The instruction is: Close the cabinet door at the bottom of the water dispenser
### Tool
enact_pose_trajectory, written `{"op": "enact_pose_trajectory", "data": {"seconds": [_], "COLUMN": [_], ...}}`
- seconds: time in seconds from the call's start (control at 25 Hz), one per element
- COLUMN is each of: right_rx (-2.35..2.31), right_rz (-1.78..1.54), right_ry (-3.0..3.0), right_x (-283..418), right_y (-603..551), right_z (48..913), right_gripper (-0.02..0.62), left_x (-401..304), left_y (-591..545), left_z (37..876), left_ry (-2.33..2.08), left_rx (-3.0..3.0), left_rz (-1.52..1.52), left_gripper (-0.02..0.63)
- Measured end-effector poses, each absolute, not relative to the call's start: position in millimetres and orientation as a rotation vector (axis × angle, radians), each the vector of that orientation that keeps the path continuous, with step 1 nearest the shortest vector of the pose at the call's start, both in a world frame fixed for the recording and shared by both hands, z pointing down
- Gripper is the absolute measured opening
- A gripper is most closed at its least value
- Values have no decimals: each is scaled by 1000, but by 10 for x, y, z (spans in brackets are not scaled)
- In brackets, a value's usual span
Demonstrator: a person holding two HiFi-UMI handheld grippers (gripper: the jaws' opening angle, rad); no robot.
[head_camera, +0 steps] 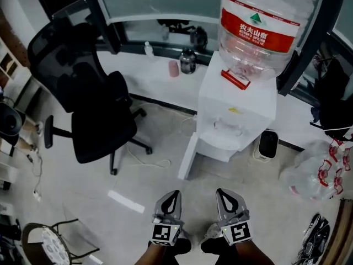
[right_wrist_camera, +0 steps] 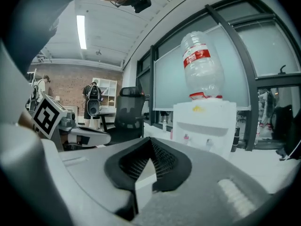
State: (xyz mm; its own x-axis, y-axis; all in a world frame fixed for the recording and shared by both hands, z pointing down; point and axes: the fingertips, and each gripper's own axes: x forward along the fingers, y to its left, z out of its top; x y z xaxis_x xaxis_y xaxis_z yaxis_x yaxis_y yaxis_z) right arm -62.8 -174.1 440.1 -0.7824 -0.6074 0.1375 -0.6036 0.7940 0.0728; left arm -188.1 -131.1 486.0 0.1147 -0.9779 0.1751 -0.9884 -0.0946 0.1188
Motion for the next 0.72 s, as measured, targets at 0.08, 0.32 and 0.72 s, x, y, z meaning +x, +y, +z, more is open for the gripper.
{"op": "enact_pose_trajectory", "data": {"seconds": [0.08, 0.32, 0.72], "right_rx": [939, 913, 977], "right_rz": [-54, -97, -172], "right_ry": [-2832, -2855, -2931], "right_x": [-638, -749, -917], "right_y": [-1795, -1970, -2007], "right_z": [4783, 5864, 6982], "right_gripper": [3, 3, 3], "left_x": [-1902, -1972, -2066], "left_y": [-1381, -1571, -1593], "left_z": [5243, 6236, 7415], "left_ry": [-1972, -1999, -2035], "left_rx": [2163, 2199, 2289], "left_rz": [77, 5, -1], "left_gripper": [18, 18, 19]}}
